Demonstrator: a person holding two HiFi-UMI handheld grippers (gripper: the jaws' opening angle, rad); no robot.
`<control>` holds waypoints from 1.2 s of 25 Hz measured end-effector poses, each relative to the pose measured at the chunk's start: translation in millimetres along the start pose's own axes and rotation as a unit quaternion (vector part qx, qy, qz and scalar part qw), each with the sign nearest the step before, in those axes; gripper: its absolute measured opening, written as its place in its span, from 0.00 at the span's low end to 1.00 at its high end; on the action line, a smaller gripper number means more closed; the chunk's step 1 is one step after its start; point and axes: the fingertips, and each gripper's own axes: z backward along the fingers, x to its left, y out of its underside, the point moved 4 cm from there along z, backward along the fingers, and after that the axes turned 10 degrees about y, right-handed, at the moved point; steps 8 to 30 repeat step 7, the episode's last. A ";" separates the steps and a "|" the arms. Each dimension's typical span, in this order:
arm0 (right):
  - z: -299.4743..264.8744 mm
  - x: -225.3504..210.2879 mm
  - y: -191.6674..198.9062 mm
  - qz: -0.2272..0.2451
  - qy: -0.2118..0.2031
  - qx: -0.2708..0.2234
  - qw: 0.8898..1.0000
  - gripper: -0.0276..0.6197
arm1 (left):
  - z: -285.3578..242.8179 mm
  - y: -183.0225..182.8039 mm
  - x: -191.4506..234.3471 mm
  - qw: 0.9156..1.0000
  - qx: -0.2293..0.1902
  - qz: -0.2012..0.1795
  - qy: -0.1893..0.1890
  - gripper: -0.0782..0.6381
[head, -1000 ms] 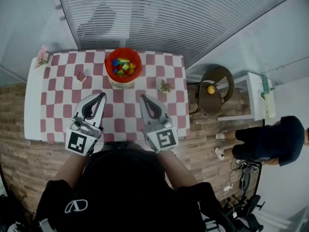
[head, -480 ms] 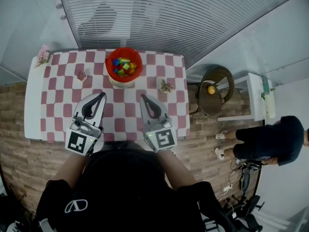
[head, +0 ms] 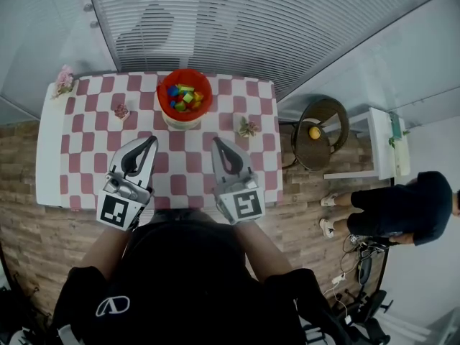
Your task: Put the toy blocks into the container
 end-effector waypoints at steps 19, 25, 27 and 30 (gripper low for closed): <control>0.0 -0.4 0.1 0.000 0.000 0.002 1.000 0.05 | 1.0 0.6 0.9 1.000 0.001 0.006 -0.002 0.12; 0.0 -0.4 0.1 0.000 0.000 0.002 1.000 0.05 | 1.0 0.6 0.9 1.000 0.001 0.006 -0.002 0.12; 0.0 -0.4 0.1 0.000 0.000 0.002 1.000 0.05 | 1.0 0.6 0.9 1.000 0.001 0.006 -0.002 0.12; 0.0 -0.4 0.1 0.000 0.000 0.002 1.000 0.05 | 1.0 0.6 0.9 1.000 0.001 0.006 -0.002 0.12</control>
